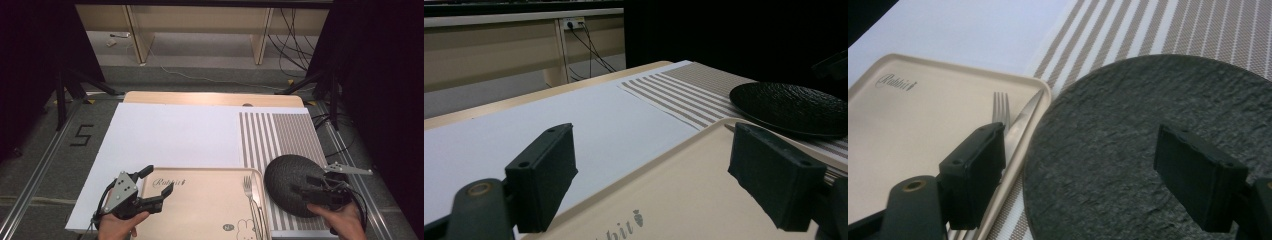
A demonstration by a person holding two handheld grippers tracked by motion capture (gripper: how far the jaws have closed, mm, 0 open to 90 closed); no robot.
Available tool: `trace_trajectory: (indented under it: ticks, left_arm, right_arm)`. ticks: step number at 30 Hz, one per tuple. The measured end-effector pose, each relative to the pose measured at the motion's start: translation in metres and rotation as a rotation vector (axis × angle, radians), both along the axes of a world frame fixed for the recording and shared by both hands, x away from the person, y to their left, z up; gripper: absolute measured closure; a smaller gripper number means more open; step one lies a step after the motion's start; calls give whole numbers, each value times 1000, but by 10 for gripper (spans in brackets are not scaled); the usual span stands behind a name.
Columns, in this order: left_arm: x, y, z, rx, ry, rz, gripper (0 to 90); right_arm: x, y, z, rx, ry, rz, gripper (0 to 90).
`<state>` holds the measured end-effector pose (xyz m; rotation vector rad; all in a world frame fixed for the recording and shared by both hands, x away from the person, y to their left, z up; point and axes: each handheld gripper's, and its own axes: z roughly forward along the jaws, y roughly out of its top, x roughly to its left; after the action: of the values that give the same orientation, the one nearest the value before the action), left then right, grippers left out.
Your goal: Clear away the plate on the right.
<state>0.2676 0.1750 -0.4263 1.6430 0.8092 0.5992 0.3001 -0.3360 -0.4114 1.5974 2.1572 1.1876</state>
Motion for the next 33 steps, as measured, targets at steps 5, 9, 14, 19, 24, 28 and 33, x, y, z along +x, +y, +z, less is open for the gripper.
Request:
trace_trajectory:
  ticks: [5, 9, 14, 19, 24, 28, 33]
  left_arm:
    - [-1, 2, 0, -7, -2, 9, 182]
    - [-1, 1, 0, -2, -1, 9, 182]
    - [0, 2, 0, 0, 2, 10, 183]
    - [0, 1, 0, -3, 1, 9, 182]
    - [-1, 1, 1, -4, -4, 6, 183]
    - [-1, 1, 0, -4, -3, 7, 182]
    - [0, 0, 0, 0, -1, 4, 182]
  right_arm:
    - [0, -13, -2, -6, 10, -47, 214]
    - [1, -24, -5, -2, 25, -81, 205]
    - [2, -38, -9, 7, 45, -124, 193]
    - [2, -45, -13, 8, 78, -146, 182]
    - [2, -51, -16, -3, 98, -168, 179]
    - [3, -63, -22, 3, 115, -196, 181]
    - [5, -73, -29, 12, 149, -221, 186]
